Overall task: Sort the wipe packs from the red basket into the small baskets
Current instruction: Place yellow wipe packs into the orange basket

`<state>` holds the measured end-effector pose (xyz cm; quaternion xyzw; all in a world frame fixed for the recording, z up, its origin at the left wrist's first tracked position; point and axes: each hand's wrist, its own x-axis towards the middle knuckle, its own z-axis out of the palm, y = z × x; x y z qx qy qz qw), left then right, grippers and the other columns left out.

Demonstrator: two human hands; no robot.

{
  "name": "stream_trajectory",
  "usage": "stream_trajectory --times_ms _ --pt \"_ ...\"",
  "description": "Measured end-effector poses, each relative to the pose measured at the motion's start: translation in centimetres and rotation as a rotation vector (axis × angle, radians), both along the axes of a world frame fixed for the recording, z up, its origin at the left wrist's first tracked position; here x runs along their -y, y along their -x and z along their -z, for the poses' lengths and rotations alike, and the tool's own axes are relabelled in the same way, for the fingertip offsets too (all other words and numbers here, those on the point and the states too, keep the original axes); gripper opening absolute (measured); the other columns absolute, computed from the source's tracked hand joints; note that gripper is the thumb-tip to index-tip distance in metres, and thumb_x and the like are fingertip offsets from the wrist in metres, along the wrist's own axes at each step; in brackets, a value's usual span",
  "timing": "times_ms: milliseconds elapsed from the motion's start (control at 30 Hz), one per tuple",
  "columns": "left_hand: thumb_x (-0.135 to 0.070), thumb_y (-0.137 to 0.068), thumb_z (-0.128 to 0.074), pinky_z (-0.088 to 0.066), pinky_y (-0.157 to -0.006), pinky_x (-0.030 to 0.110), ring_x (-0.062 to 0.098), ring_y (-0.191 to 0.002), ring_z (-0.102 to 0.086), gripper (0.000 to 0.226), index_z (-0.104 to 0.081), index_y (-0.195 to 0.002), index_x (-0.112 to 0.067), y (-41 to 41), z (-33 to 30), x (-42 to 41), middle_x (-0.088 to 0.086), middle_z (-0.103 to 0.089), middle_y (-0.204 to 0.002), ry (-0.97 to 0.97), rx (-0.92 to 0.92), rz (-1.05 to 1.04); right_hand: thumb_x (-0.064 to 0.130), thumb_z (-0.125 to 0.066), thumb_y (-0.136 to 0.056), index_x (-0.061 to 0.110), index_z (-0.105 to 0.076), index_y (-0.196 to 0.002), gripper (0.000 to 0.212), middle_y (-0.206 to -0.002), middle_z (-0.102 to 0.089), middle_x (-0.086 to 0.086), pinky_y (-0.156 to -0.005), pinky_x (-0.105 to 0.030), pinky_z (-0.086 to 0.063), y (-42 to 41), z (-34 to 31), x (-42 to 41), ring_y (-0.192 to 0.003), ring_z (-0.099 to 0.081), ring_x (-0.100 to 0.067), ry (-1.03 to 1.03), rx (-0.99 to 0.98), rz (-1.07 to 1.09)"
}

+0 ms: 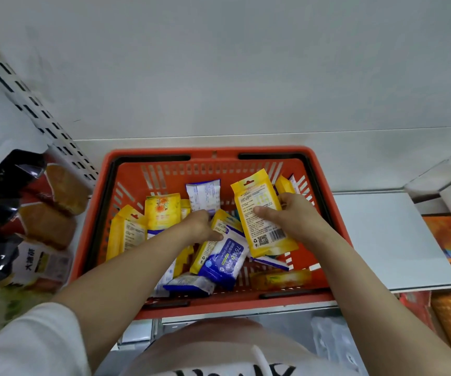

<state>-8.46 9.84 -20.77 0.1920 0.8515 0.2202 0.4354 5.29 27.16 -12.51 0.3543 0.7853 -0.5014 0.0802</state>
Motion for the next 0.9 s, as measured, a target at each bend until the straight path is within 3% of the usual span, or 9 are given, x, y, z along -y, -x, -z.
stream_trajectory --times_ms 67,200,267,333,367,500,700,833,900 --pt "-0.029 -0.079 -0.081 -0.053 -0.085 0.034 0.022 -0.106 -0.064 0.044 -0.065 -0.116 -0.011 -0.2 0.0 -0.1 0.006 -0.067 -0.121 0.032 0.026 0.001 0.049 -0.077 -0.078 0.027 -0.063 -0.098 0.033 -0.086 -0.074 0.006 -0.061 -0.031 -0.062 -0.1 -0.1 -0.2 -0.066 -0.073 -0.007 -0.01 -0.004 0.0" --pt "-0.041 -0.077 -0.081 -0.054 -0.089 0.042 0.025 -0.103 -0.065 0.05 -0.069 -0.111 -0.006 -0.5 -1.4 -0.1 0.01 -0.069 -0.112 0.08 0.025 0.055 0.048 -0.077 -0.079 0.026 -0.062 -0.098 0.033 -0.085 -0.074 0.007 -0.056 -0.026 -0.059 -0.4 -0.4 -0.4 -0.066 -0.073 -0.006 0.0 -0.026 -0.001" --pt "-0.044 -0.077 -0.079 -0.054 -0.079 0.039 0.022 -0.092 -0.066 0.042 -0.072 -0.1 -0.009 -0.2 -2.9 0.2 0.007 -0.071 -0.099 0.047 -0.034 0.044 0.047 -0.077 -0.079 0.026 -0.063 -0.1 0.033 -0.085 -0.075 0.006 -0.056 -0.027 -0.059 -0.6 -0.7 -0.3 -0.067 -0.074 -0.008 0.045 -0.046 0.027" --pt "-0.039 -0.081 -0.078 -0.049 -0.058 0.027 0.011 -0.075 -0.064 0.024 -0.069 -0.085 -0.017 0.3 -4.5 0.8 -0.003 -0.068 -0.082 -0.073 -0.033 -0.045 0.046 -0.077 -0.079 0.025 -0.064 -0.101 0.033 -0.087 -0.076 0.006 -0.06 -0.03 -0.061 -0.8 -0.9 -0.1 -0.07 -0.074 -0.009 0.078 -0.068 0.057" --pt "-0.035 -0.083 -0.077 -0.046 -0.055 0.022 0.006 -0.071 -0.064 0.017 -0.068 -0.085 -0.021 0.6 -5.3 1.2 -0.007 -0.068 -0.082 -0.159 0.012 -0.112 0.046 -0.077 -0.08 0.025 -0.065 -0.102 0.033 -0.087 -0.076 0.006 -0.062 -0.031 -0.061 -0.8 -1.1 0.2 -0.071 -0.074 -0.01 0.089 -0.081 0.072" --pt "-0.031 -0.09 -0.069 -0.055 -0.067 0.027 0.011 -0.082 -0.074 0.02 -0.066 -0.109 -0.025 1.0 -7.6 2.7 -0.003 -0.076 -0.097 -0.438 0.257 -0.357 0.039 -0.079 -0.08 0.022 -0.066 -0.105 0.032 -0.091 -0.077 0.005 -0.067 -0.035 -0.062 -1.0 -1.9 1.5 -0.078 -0.075 -0.015 0.22 -0.173 0.151" --pt "-0.041 -0.088 -0.069 -0.058 -0.06 0.029 0.018 -0.083 -0.075 0.027 -0.069 -0.108 -0.023 -0.7 -9.4 2.9 0.001 -0.077 -0.092 -0.72 0.336 -0.575 0.026 -0.081 -0.08 0.019 -0.065 -0.107 0.032 -0.099 -0.077 -0.001 -0.074 -0.04 -0.062 -1.3 -3.5 5.0 -0.085 -0.075 -0.02 0.337 -0.296 0.275" --pt "-0.047 -0.083 -0.072 -0.054 -0.09 0.046 0.023 -0.098 -0.072 0.036 -0.072 -0.108 -0.022 -2.6 -9.9 2.4 0.004 -0.076 -0.102 -0.754 0.439 -0.501 0.013 -0.073 -0.083 0.015 -0.061 -0.116 0.035 -0.098 -0.076 -0.009 -0.074 -0.048 -0.061 -1.4 -4.4 6.9 -0.086 -0.075 -0.029 0.501 -0.387 0.415" --pt "-0.042 -0.085 -0.071 -0.054 -0.094 0.048 0.024 -0.097 -0.073 0.034 -0.072 -0.109 -0.018 -3.6 -10.6 2.2 0.006 -0.076 -0.103 -0.789 0.456 -0.5 0.006 -0.065 -0.084 0.011 -0.059 -0.119 0.035 -0.098 -0.076 -0.014 -0.068 -0.047 -0.061 -1.8 -5.1 7.3 -0.086 -0.074 -0.033 0.59 -0.425 0.464"
